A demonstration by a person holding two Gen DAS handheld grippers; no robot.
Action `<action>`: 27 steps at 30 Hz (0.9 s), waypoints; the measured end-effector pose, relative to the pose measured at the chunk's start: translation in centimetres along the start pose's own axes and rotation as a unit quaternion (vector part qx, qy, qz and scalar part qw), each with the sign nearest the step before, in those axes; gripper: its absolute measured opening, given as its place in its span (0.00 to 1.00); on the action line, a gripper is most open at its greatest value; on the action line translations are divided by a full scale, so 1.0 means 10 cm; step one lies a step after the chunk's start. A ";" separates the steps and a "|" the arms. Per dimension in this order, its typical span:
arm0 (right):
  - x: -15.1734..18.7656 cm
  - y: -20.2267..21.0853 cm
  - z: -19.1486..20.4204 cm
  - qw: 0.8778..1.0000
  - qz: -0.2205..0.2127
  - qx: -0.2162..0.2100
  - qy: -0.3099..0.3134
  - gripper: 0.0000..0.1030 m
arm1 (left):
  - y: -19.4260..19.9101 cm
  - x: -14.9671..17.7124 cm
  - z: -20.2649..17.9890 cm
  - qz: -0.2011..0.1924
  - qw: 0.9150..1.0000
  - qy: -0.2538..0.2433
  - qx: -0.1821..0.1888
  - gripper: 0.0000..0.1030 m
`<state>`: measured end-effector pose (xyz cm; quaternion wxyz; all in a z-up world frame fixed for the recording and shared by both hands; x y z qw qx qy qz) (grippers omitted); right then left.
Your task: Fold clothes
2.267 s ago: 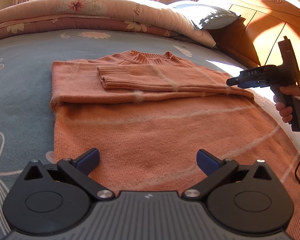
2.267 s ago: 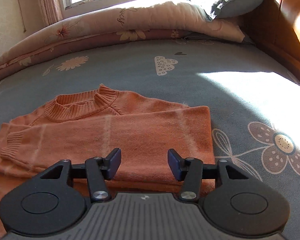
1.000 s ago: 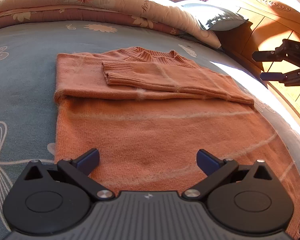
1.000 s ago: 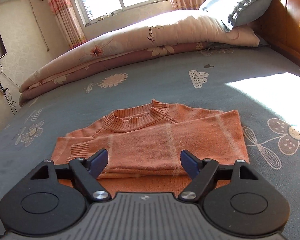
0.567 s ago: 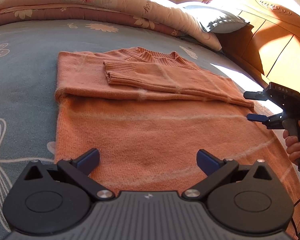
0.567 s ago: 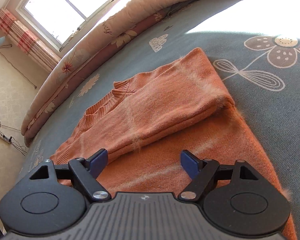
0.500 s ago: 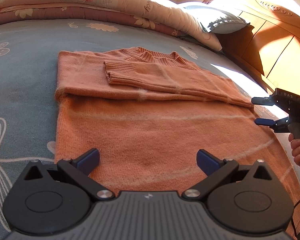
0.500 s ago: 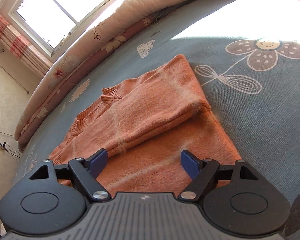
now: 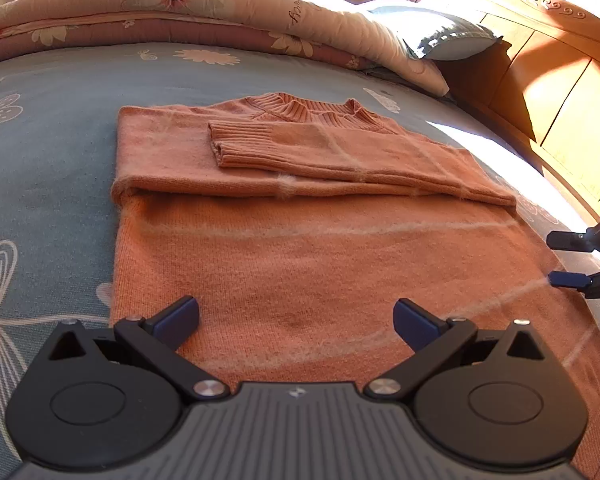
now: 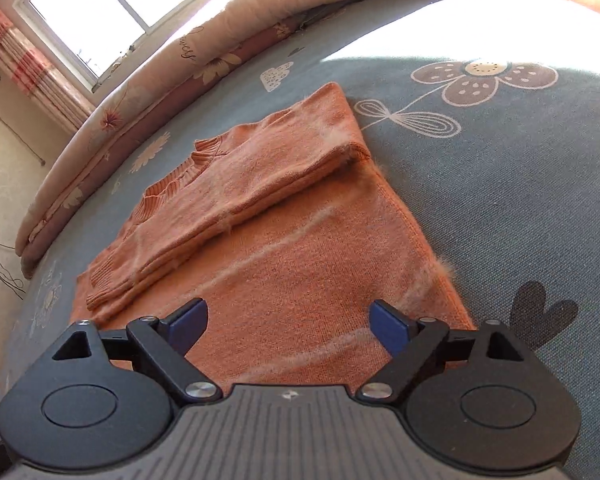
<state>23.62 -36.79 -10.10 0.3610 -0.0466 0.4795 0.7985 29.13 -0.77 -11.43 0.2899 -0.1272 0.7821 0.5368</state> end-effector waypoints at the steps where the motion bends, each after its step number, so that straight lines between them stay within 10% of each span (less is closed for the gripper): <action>1: 0.04 0.05 -0.07 1.000 -0.002 0.004 -0.008 0.88 | 0.00 0.00 0.00 0.000 1.000 0.000 0.000 0.99; 27: 0.92 0.48 0.03 0.999 -0.001 -0.037 -0.029 0.94 | -0.02 0.02 -0.03 -0.018 1.000 -0.003 -0.013 0.99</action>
Point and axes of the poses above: each gripper's, at about its wrist camera, not at the fingertips, and y roughly against the way its jaws point, z to its left, x to its underside, the point moved 5 cm from there along -y, roughly the way its jaws point, and after that the axes turned 9 degrees about z, right-handed, at the moved point
